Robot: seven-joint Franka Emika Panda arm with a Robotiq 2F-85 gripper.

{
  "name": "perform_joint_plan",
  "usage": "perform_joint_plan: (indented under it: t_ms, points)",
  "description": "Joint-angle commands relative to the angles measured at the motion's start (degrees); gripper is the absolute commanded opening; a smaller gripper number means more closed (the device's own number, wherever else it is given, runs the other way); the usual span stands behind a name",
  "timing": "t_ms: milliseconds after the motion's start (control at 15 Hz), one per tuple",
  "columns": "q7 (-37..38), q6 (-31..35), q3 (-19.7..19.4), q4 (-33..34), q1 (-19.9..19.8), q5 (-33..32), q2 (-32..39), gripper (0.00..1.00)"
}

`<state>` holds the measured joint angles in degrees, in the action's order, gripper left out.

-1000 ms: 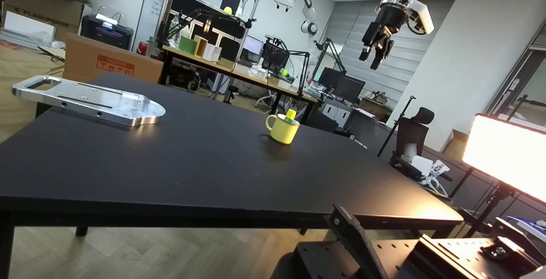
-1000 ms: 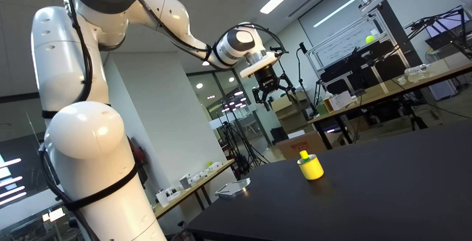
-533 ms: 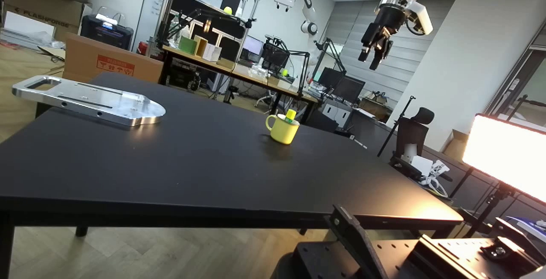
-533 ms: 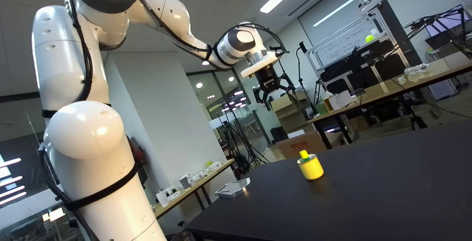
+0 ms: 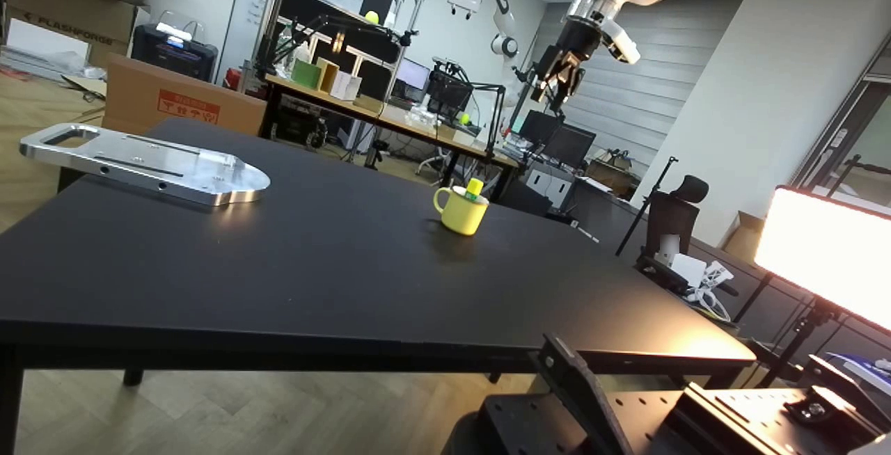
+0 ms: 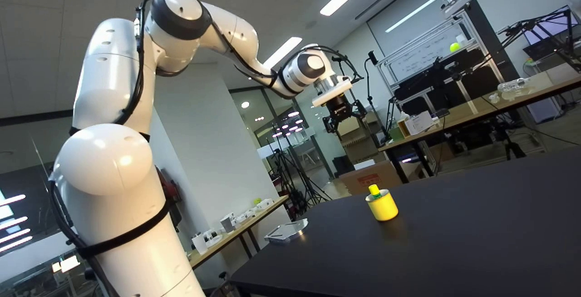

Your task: Take the stick of glue out of the mug

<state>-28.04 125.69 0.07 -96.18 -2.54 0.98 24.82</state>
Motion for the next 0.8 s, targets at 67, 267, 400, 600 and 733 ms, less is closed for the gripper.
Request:
perform_joint_plan:
  t_ms: [67,267,400,600,733]
  points:
    - [1.28,3.14,3.49,7.98,1.31,-1.05,8.20,1.00]
    - [1.70,7.57,5.34,9.90,1.28,0.69,12.93,1.00]
    - [2.77,9.96,5.46,11.55,1.77,-0.25,16.27,1.00]
    - [3.41,11.28,5.21,14.31,1.80,-1.05,21.01,1.00]
    - [3.55,11.34,5.23,16.20,1.56,-1.04,23.95,1.00]
